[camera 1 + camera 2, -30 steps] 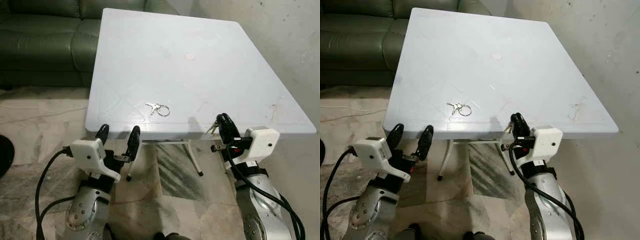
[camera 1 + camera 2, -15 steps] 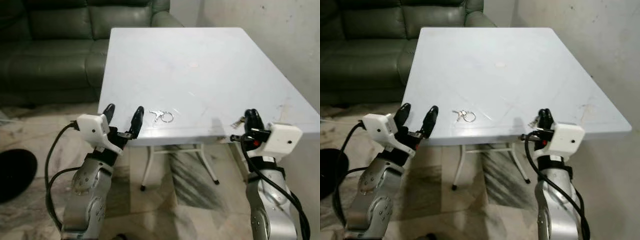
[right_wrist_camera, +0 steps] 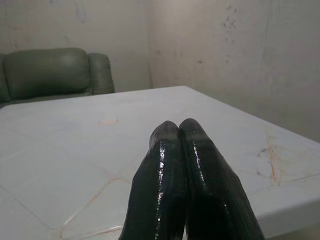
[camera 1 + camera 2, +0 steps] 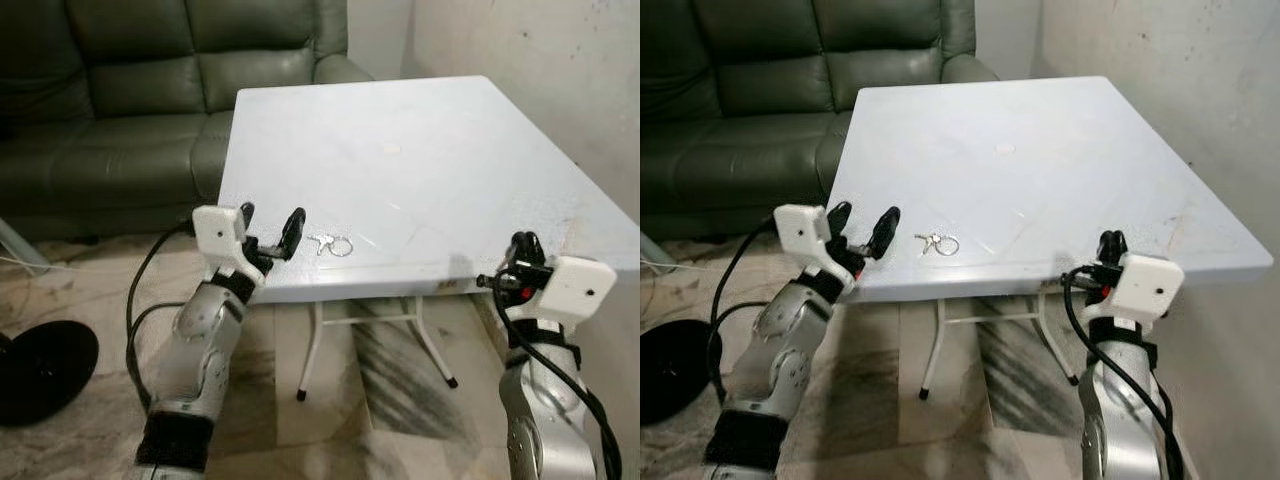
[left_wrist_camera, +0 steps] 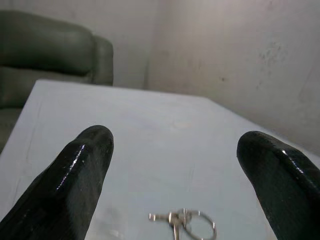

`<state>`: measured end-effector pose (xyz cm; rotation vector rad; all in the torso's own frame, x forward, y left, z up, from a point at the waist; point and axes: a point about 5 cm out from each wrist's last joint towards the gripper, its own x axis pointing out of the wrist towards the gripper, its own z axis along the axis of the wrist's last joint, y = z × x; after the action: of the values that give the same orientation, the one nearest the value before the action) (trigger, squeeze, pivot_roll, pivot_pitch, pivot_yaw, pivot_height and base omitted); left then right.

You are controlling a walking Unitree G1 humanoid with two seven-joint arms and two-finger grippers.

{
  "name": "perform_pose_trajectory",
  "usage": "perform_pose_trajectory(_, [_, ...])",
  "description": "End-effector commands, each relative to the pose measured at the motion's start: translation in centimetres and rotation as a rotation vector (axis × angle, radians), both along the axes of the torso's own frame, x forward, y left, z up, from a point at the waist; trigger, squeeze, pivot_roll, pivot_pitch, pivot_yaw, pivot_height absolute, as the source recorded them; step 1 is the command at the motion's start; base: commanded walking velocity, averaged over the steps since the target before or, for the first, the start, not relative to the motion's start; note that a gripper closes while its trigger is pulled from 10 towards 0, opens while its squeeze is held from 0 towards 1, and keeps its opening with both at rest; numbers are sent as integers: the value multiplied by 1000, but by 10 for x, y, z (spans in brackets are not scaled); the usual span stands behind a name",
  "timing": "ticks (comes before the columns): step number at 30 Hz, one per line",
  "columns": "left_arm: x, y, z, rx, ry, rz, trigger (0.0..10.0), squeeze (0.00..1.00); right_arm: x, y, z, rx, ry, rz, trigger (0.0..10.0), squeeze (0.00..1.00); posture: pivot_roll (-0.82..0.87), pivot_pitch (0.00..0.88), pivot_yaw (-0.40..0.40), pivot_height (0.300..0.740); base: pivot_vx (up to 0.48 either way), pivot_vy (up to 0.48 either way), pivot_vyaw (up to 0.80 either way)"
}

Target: Hang keys on a hook

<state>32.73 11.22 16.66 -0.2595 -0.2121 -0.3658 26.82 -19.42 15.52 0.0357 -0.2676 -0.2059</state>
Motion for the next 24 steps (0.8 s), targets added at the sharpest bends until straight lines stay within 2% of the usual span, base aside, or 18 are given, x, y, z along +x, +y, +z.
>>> perform_pose_trajectory(1, [2, 5, -3, -8, 1, 15, 10000, 0, 3, 2, 2, -16, -1, 11, 10000, 0, -86, 4, 15, 740, 0, 0, 0])
perform_pose_trajectory(5, [-2, 6, -16, 17, 13, 43, 10000, 0, 3, 5, -2, -22, 7, 17, 10000, 0, -79, 0, -1, 740, 0, 0, 0])
perform_pose_trajectory(9, [-17, 4, -29, 24, 17, 46, 10000, 0, -6, 12, -8, -21, 17, 52, 10000, 0, -66, 0, -21, 740, 0, 0, 0])
perform_pose_trajectory(13, [-24, 5, -38, 33, 41, 52, 10000, 0, -10, 19, -15, -19, 43, 79, 10000, 0, -60, 15, -31, 740, 0, 0, 0])
perform_pose_trajectory(16, [-26, 7, -43, 30, 65, 65, 10000, 0, -12, 23, -19, -19, 56, 99, 10000, 0, -53, 25, -37, 740, 0, 0, 0])
perform_pose_trajectory(24, [-25, 9, -42, 30, 55, 85, 10000, 0, -9, 25, -18, -20, 59, 110, 10000, 0, -47, 28, -45, 740, 0, 0, 0])
